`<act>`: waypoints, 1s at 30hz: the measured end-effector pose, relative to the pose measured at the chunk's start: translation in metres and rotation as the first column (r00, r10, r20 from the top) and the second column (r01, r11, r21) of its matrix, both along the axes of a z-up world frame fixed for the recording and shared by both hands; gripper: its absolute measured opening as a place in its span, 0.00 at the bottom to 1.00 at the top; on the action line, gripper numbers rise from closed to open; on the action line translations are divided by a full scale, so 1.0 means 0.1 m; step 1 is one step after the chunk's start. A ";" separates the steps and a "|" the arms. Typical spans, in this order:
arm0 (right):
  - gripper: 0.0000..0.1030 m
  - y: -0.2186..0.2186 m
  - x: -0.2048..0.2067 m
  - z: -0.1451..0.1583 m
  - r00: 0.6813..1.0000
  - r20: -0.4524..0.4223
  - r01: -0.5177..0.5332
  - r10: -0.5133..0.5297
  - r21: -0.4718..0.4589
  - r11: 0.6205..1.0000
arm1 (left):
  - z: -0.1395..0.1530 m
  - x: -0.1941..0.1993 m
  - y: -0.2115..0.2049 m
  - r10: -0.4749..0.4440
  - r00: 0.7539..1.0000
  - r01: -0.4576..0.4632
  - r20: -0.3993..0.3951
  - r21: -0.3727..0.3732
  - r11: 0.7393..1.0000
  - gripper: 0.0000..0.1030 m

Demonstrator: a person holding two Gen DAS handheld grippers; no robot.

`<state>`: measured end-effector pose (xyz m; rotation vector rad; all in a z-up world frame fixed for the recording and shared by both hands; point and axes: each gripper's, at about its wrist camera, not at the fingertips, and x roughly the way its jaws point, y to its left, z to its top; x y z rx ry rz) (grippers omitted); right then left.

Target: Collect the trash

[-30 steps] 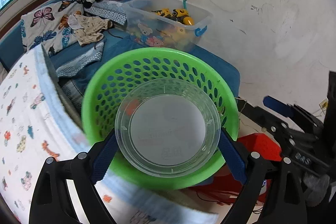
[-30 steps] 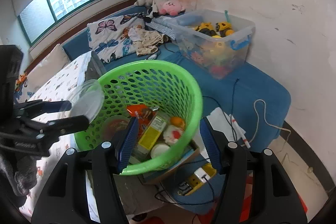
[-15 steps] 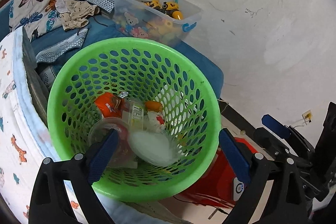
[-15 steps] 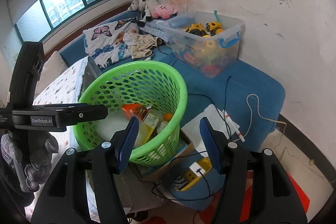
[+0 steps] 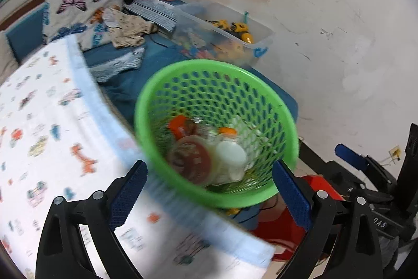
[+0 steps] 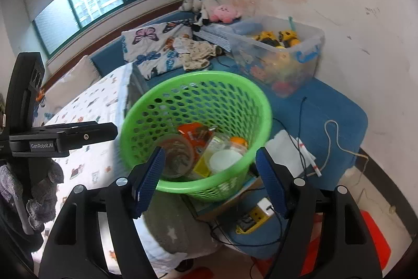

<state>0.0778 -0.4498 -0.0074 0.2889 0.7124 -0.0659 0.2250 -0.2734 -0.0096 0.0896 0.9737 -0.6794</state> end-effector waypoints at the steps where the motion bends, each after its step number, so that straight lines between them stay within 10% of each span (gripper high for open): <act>1: 0.70 0.05 0.00 0.01 1.000 0.001 -0.012 0.012 0.000 1.000 | 0.01 -0.01 0.06 0.011 1.000 -0.011 0.008 0.002 1.000 0.90; 30: 0.88 1.51 0.12 0.18 0.972 -0.011 -0.233 0.234 -0.097 0.968 | 0.21 -0.68 2.01 0.337 0.928 -0.347 0.162 0.037 0.937 0.91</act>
